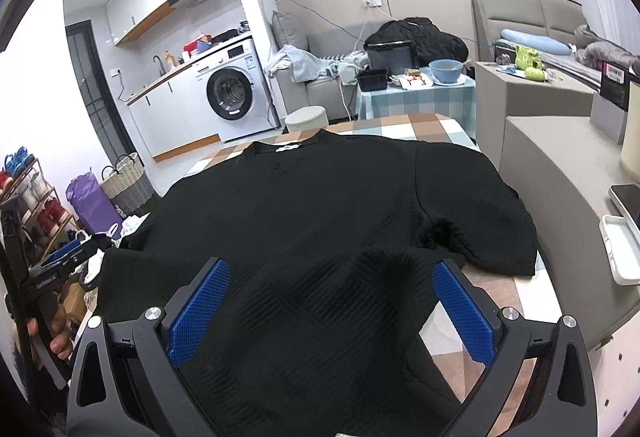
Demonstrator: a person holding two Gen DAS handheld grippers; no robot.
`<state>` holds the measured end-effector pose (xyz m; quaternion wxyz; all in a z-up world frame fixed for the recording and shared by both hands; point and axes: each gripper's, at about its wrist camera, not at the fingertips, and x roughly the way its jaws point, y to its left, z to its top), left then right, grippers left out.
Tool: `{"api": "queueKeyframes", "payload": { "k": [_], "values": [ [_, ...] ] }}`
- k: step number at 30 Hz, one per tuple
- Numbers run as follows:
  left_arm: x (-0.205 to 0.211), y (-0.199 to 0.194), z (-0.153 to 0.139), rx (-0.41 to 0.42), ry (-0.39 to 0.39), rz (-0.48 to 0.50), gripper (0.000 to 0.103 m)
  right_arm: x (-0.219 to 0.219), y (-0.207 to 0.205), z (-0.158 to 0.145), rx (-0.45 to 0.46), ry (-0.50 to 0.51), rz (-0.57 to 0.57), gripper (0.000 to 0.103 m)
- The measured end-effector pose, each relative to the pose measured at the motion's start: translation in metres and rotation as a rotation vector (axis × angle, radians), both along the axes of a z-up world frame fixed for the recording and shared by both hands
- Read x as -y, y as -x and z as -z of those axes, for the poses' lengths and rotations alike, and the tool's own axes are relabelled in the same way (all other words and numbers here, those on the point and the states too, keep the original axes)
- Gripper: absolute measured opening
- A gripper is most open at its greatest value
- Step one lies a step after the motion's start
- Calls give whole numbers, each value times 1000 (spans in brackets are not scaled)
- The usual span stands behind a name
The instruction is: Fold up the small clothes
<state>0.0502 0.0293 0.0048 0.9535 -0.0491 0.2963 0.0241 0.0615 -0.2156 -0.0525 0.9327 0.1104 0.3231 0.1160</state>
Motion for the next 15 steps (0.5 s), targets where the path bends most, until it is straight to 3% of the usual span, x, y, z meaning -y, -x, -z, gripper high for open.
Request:
{"api": "queueKeyframes", "payload": {
  "k": [9, 15],
  "values": [
    [-15, -28, 1, -33, 25, -16, 102, 41, -31, 9, -93, -119, 170, 103],
    [-43, -42, 6, -21, 84, -75, 100, 104, -39, 39, -211, -302, 346, 100]
  ]
}}
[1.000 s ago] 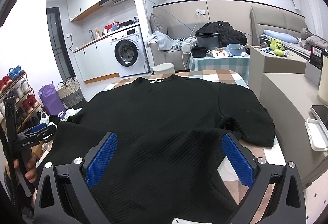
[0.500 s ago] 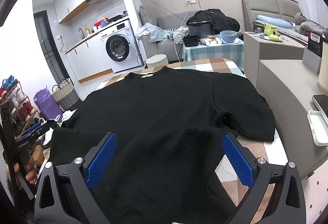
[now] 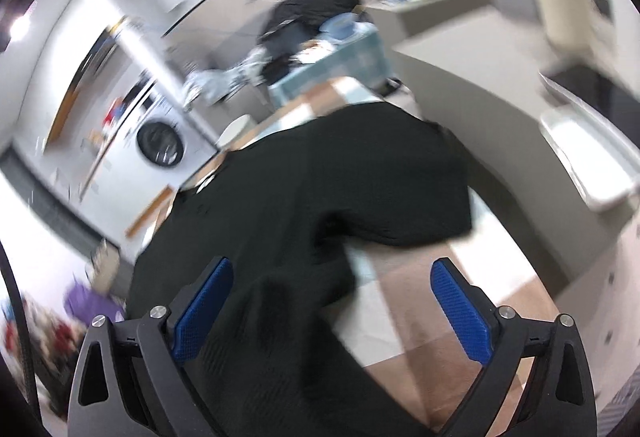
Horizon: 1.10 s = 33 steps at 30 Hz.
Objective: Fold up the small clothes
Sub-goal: 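Grasp the side edge of the black sweater with the right tool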
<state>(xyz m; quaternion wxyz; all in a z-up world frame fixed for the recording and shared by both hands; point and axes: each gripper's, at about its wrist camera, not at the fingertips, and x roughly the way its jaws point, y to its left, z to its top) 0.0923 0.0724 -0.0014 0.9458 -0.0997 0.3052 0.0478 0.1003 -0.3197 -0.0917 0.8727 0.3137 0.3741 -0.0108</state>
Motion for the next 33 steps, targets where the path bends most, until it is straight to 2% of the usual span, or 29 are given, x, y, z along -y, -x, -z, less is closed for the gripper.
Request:
{"api": "queueKeyframes", "payload": {
  "k": [1, 3, 5, 9, 12, 14, 16, 17, 20, 21, 24, 26, 29, 31, 33],
  "values": [
    [-5, -2, 1, 4, 17, -3, 98, 12, -2, 8, -23, -35, 29, 98],
    [-15, -6, 3, 6, 41, -7, 98, 30, -7, 20, -48, -103, 70, 89],
    [-20, -11, 6, -2, 37, -21, 98, 42, -13, 29, -83, -124, 107, 87],
    [-22, -18, 10, -12, 26, -30, 98, 51, -21, 36, -141, -63, 153, 86],
    [-17, -18, 13, -16, 22, -20, 98, 53, -29, 42, -162, -58, 145, 85],
    [-15, -23, 17, -25, 20, -12, 98, 53, -35, 44, -172, -32, 153, 81],
    [-13, -26, 19, -30, 21, -4, 98, 50, -43, 43, -179, 43, 169, 75],
    [-12, -28, 21, -32, 22, 0, 98, 48, -46, 43, -191, 72, 169, 70],
    [-10, -32, 25, -41, 27, 7, 98, 37, -57, 44, -223, 182, 159, 35],
    [-11, -33, 25, -42, 30, 8, 98, 35, -61, 44, -236, 208, 151, 19],
    [-12, -34, 26, -40, 37, 9, 98, 39, -60, 41, -242, 215, 159, 12],
    [-14, -34, 27, -36, 40, 9, 98, 47, -58, 27, -205, 230, 208, 12],
    [-18, -31, 27, -33, 48, 10, 98, 54, -63, 1, -104, 169, 234, 12],
    [-20, -32, 29, -38, 52, 8, 98, 39, -69, -25, 33, 115, 191, 12],
    [-20, -33, 29, -46, 59, 8, 98, 14, -80, -44, 126, 71, 80, 12]
  ]
}}
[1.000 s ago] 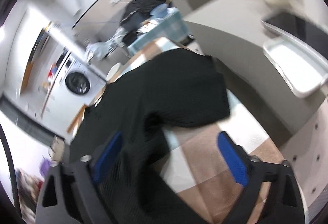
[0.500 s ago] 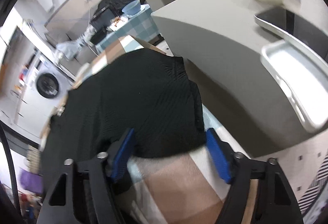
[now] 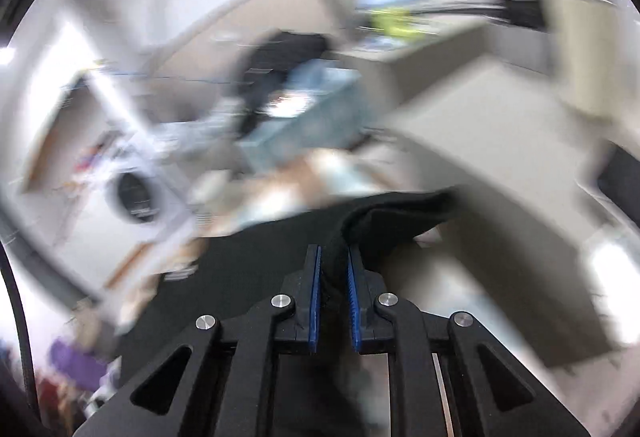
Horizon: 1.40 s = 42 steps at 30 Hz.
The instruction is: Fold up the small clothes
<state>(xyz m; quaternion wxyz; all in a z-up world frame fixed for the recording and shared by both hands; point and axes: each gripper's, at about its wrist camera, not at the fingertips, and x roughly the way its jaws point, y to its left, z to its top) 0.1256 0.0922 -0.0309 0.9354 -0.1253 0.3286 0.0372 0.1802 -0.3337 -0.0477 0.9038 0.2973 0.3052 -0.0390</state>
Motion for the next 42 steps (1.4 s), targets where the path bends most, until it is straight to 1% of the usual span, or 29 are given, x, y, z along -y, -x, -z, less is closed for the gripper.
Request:
{"api": "queueKeyframes", "payload": {
  "k": [1, 3, 4, 5, 7, 8, 9, 11, 13, 15, 16, 18, 20, 22, 23, 24, 27, 28, 29, 30, 31, 32, 33, 35, 36, 37, 38, 40, 42],
  "values": [
    [0, 1, 0, 2, 1, 4, 98, -25, -8, -8, 28, -6, -119, 12],
    [2, 1, -2, 7, -10, 3, 98, -60, -16, -10, 35, -19, -289, 12],
    [2, 1, -2, 7, -18, 0, 98, -85, -18, -7, 15, -18, -406, 12],
    [2, 2, -3, 8, -20, -5, 98, -101, -21, -1, -30, 11, -492, 12],
    [1, 1, -2, 0, -21, -23, 98, -130, -21, 13, -113, 101, -602, 24],
    [0, 0, -1, -4, -19, -31, 98, -133, -19, 18, -131, 125, -610, 40],
    [-1, 1, -1, -5, -16, -35, 98, -131, -14, 23, -143, 135, -597, 44],
    [-5, 2, -1, -1, -10, -48, 98, -121, -9, 30, -164, 127, -543, 44],
    [-10, 1, 0, -6, -2, -63, 98, -114, -3, 42, -208, 122, -493, 44],
    [-16, 1, 3, -12, 6, -81, 98, -110, -6, 55, -269, 110, -442, 44],
    [-19, 1, 4, -14, 10, -91, 98, -115, -10, 64, -289, 96, -457, 44],
    [-28, 1, 8, -24, 18, -121, 98, -121, -12, 71, -327, 96, -488, 44],
    [-41, 2, 15, -40, 46, -169, 98, -118, -9, 64, -301, 88, -491, 45],
    [-58, 2, 24, -52, 103, -219, 98, -116, 4, 56, -267, 72, -483, 52],
    [-68, 2, 29, -56, 144, -252, 98, -114, 7, 51, -252, 71, -476, 58],
    [-78, 3, 33, -58, 183, -281, 98, -111, 12, 47, -241, 72, -473, 60],
    [-110, 7, 47, -63, 327, -373, 96, -107, 22, 33, -223, 69, -476, 60],
    [-122, 9, 54, -64, 387, -396, 88, -109, 24, 31, -219, 67, -470, 61],
    [-133, 10, 60, -66, 452, -407, 78, -107, 26, 29, -217, 63, -462, 62],
    [-143, 12, 68, -69, 527, -419, 73, -104, 29, 28, -214, 61, -456, 63],
    [-149, 12, 74, -71, 566, -429, 66, -101, 32, 25, -209, 60, -448, 63],
    [-157, 13, 80, -79, 593, -448, 63, -103, 32, 25, -205, 58, -444, 63],
    [-163, 14, 84, -70, 614, -457, 63, -103, 33, 23, -203, 59, -442, 63],
    [-175, 18, 91, -71, 637, -508, 63, -107, 32, 24, -197, 60, -439, 63],
    [-183, 21, 95, -64, 652, -543, 63, -107, 33, 24, -196, 62, -438, 63],
    [-190, 25, 99, -30, 676, -572, 63, -108, 33, 25, -195, 62, -437, 63],
    [-195, 25, 100, -26, 670, -578, 63, -108, 34, 27, -198, 62, -441, 64],
    [-201, 19, 106, -62, 646, -583, 63, -110, 34, 31, -209, 67, -448, 64],
    [-209, 11, 118, -109, 667, -586, 63, -112, 33, 33, -215, 69, -450, 64]
  ]
}}
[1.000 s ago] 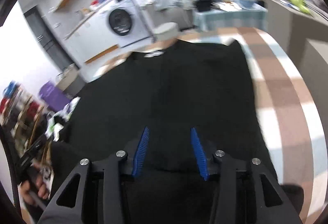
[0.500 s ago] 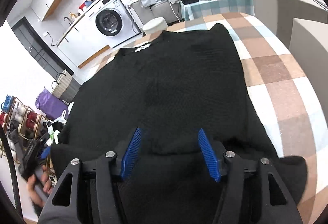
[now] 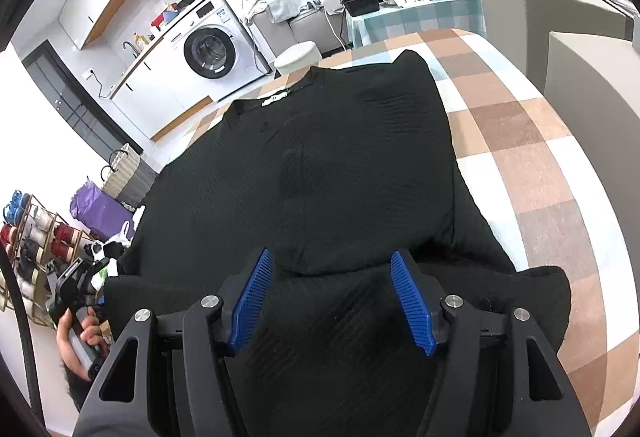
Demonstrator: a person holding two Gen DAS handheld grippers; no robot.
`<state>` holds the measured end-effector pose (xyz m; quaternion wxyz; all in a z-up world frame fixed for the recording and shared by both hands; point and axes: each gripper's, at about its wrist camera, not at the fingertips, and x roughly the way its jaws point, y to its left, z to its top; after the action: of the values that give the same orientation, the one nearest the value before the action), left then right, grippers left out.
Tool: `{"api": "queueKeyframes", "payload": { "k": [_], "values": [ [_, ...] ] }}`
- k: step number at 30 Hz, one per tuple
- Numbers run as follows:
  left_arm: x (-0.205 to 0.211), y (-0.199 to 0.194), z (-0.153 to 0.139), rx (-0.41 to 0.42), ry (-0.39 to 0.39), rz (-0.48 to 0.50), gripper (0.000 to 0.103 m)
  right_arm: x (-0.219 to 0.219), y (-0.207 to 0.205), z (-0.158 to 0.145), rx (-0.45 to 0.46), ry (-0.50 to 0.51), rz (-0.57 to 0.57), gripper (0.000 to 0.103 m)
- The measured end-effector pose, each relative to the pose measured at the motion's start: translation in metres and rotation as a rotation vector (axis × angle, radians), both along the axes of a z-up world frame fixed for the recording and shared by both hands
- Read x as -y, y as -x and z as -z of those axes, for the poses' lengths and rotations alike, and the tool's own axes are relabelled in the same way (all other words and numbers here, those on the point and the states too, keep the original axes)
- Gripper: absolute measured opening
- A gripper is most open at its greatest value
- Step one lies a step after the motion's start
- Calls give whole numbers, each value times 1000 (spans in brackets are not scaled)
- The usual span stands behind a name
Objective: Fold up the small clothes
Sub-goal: 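Grasp the opposite side edge of the sweater with the left tool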
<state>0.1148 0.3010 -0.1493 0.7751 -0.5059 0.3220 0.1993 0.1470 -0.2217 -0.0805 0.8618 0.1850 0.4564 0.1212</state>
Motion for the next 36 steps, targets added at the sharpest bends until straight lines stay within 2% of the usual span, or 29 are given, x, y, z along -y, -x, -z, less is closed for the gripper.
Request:
{"api": "queueKeyframes", "payload": {
  "k": [3, 6, 10, 16, 23, 25, 27, 30, 32, 34, 36],
  "values": [
    [-2, -13, 14, -37, 53, 16, 63, -1, 1, 1, 3, -8, 0, 64],
    [-7, -21, 30, -31, 112, 0, 63, -3, 3, 2, 13, -7, -4, 64],
    [-4, -31, 41, -40, 134, 0, 63, -2, 4, 5, 12, -13, 1, 64],
    [5, -22, 38, -29, 179, 16, 64, 4, 6, 8, 7, -11, 23, 64],
    [0, -10, 45, -22, 281, 12, 67, 3, 6, 8, 12, -4, 21, 65],
    [-3, -12, 47, -14, 281, 8, 67, 3, 6, 7, 18, -4, 22, 68],
    [-2, -14, 43, -6, 247, -5, 67, 3, 6, 8, 18, -5, 24, 68],
    [-4, -8, 28, 31, 150, -50, 45, 3, 6, 8, 17, 1, 24, 68],
    [-5, -6, 16, 47, 79, -62, 14, 4, 8, 8, 20, 2, 24, 68],
    [-3, -5, 6, 52, 16, -71, 6, 4, 8, 8, 20, 4, 23, 68],
    [-3, 2, -4, 67, -18, -86, 5, 5, 9, 8, 22, 2, 25, 68]
  ]
}}
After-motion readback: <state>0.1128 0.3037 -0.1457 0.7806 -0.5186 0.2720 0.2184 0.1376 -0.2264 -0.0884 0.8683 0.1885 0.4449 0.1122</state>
